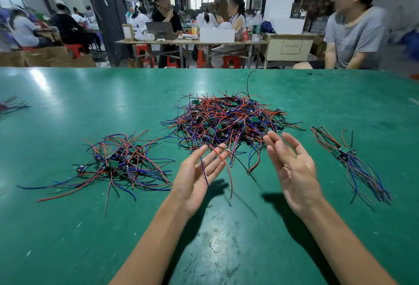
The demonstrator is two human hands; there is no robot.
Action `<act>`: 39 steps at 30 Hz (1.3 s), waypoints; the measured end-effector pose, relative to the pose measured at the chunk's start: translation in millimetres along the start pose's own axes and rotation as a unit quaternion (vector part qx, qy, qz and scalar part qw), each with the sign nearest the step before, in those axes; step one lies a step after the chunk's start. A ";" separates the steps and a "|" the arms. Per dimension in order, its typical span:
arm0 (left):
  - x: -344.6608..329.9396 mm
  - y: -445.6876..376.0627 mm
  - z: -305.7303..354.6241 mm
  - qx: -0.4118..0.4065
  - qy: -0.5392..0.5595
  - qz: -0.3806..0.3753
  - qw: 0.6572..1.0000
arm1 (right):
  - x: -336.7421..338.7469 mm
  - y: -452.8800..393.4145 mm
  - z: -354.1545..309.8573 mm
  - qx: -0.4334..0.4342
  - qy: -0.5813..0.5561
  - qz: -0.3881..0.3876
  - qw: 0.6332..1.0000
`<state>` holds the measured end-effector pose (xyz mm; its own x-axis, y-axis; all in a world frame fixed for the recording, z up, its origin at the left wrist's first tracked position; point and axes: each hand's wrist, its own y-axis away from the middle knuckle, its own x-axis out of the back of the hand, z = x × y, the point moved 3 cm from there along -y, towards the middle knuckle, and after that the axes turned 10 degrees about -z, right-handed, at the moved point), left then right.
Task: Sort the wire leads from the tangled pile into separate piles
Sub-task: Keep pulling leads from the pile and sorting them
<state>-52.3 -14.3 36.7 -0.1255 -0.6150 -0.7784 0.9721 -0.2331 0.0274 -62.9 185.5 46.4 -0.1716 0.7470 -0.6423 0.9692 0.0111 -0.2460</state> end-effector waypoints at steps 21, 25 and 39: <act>1.9 1.0 -14.0 -0.020 -0.172 -0.005 0.985 | -22.2 20.5 29.5 -0.099 0.270 -0.243 0.926; 1.5 -0.3 -14.0 -0.013 -0.145 0.023 0.989 | -17.8 17.2 20.3 -0.071 0.285 -0.198 0.935; 3.0 5.5 -6.9 -0.022 -0.196 0.069 0.978 | 5.7 7.3 17.3 -0.117 0.223 -0.043 0.967</act>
<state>-46.0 -12.2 30.2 -0.0500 -0.8815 -0.4696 0.9917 -0.0996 0.0813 -59.9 178.3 28.4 -0.2112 0.9483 -0.2368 0.9770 0.1973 -0.0811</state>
